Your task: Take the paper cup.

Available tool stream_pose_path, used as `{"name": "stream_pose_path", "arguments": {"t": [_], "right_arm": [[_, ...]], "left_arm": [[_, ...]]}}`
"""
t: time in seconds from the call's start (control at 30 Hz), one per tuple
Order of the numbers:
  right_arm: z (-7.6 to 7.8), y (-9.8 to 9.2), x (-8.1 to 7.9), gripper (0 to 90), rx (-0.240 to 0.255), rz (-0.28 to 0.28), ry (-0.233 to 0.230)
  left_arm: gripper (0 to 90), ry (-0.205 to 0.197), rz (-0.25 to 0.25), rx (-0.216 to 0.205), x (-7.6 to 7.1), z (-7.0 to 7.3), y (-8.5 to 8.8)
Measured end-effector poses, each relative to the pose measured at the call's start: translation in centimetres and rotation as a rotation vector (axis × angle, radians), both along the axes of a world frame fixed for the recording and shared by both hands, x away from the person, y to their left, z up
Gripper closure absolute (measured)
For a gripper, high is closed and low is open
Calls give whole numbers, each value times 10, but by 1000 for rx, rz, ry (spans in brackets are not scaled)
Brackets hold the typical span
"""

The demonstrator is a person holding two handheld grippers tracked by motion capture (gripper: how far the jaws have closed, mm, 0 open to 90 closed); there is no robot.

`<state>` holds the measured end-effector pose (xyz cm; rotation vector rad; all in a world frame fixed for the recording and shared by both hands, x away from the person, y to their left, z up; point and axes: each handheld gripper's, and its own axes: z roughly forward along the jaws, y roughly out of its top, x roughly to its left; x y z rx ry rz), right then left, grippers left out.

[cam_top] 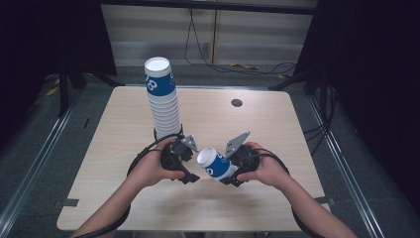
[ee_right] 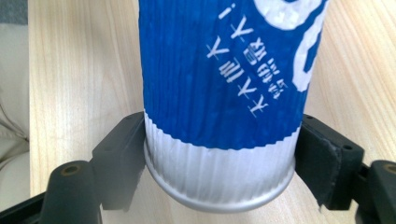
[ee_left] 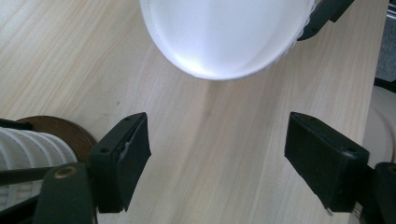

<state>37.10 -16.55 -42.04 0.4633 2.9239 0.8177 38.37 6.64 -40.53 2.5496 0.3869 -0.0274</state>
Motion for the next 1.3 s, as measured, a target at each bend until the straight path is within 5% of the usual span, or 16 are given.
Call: {"name": "stream_pose_path", "arguments": {"t": [0.4, 1.0, 1.3], "right_arm": [[6, 5, -1, 233, -82, 42, -15], [11, 10, -1, 232, -131, 70, -12], [8, 12, -1, 230, -134, 93, -8]], "left_arm": [[225, 2, -45, 76, -2, 1, -6], [246, -12, -113, 110, 1, 9, -19], [263, -18, -109, 91, 2, 8, -24]]}}
